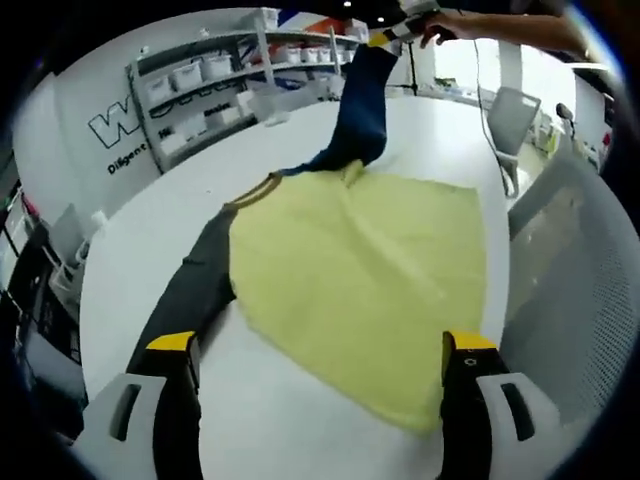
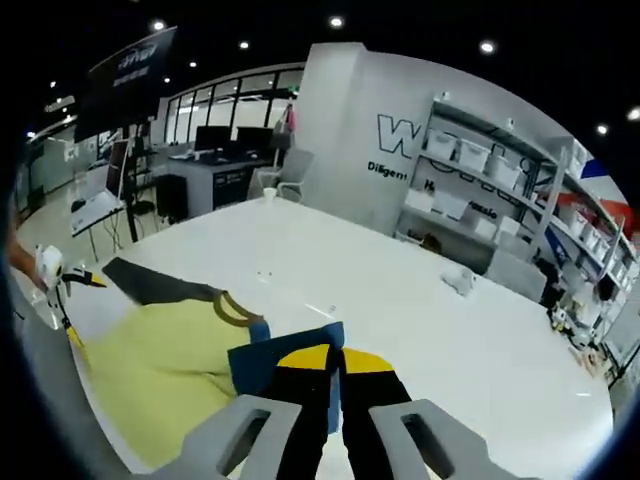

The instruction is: Fold the garment on the visible template until the final outline fits inside the template.

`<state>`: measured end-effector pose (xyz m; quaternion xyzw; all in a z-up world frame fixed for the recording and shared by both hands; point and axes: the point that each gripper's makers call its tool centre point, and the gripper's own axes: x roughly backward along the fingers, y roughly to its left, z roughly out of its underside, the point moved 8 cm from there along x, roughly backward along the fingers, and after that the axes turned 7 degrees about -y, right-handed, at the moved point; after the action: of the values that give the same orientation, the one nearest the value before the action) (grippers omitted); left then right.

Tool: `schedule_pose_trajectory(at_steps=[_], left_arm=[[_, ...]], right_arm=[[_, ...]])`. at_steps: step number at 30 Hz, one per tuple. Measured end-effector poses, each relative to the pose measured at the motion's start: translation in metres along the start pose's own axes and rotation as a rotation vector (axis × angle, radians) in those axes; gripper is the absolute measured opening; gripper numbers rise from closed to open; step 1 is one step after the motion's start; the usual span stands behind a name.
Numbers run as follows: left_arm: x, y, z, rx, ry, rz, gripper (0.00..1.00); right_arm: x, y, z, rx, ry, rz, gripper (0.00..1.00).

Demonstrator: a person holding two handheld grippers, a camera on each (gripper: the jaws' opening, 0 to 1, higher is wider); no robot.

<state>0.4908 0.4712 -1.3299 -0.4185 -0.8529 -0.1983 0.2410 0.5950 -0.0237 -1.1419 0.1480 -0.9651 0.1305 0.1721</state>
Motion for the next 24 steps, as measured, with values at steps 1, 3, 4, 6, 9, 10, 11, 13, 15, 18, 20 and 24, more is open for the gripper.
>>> schedule_pose_trajectory(at_steps=[1, 3, 4, 6, 9, 10, 11, 13, 15, 18, 20, 24], left_arm=[[0.001, 0.0, 0.0, 0.001, 0.001, -0.002, 0.99], [0.004, 0.001, 0.001, -0.001, -0.001, -0.007, 0.99], [0.006, 0.001, 0.001, 0.002, -0.002, -0.01, 0.99], [0.008, 0.001, 0.002, 0.016, -0.003, -0.013, 0.99], [0.014, 0.001, 0.003, 0.013, -0.008, -0.018, 0.99], [0.015, 0.002, 0.002, 0.013, -0.011, -0.021, 0.99], [0.017, 0.003, 0.002, 0.019, -0.012, -0.028, 0.99], [0.02, 0.005, 0.003, 0.024, -0.012, -0.036, 0.99], [0.022, 0.007, 0.004, 0.019, -0.009, -0.042, 0.99], [0.026, 0.01, 0.005, 0.033, -0.008, -0.052, 0.99], [0.027, 0.01, 0.004, 0.04, -0.006, -0.056, 0.99], [0.028, 0.011, 0.003, 0.043, 0.001, -0.056, 0.99]], right_arm=[[0.0, -0.003, 0.001, -0.013, 0.004, 0.006, 0.0], [-0.002, -0.009, 0.003, -0.016, 0.015, 0.02, 0.0], [-0.002, -0.012, 0.005, -0.019, 0.019, 0.026, 0.0], [-0.004, -0.019, 0.009, -0.037, 0.032, 0.043, 0.0], [-0.006, -0.029, 0.017, -0.064, 0.054, 0.065, 0.0], [-0.006, -0.033, 0.02, -0.068, 0.061, 0.076, 0.0], [-0.006, -0.038, 0.024, -0.08, 0.075, 0.095, 0.0], [-0.006, -0.047, 0.03, -0.105, 0.084, 0.114, 0.0], [-0.003, -0.055, 0.036, -0.117, 0.092, 0.132, 0.0], [-0.002, -0.065, 0.047, -0.171, 0.105, 0.161, 0.0], [-0.002, -0.071, 0.054, -0.168, 0.116, 0.171, 0.0], [-0.003, -0.08, 0.065, -0.189, 0.139, 0.195, 0.0]])
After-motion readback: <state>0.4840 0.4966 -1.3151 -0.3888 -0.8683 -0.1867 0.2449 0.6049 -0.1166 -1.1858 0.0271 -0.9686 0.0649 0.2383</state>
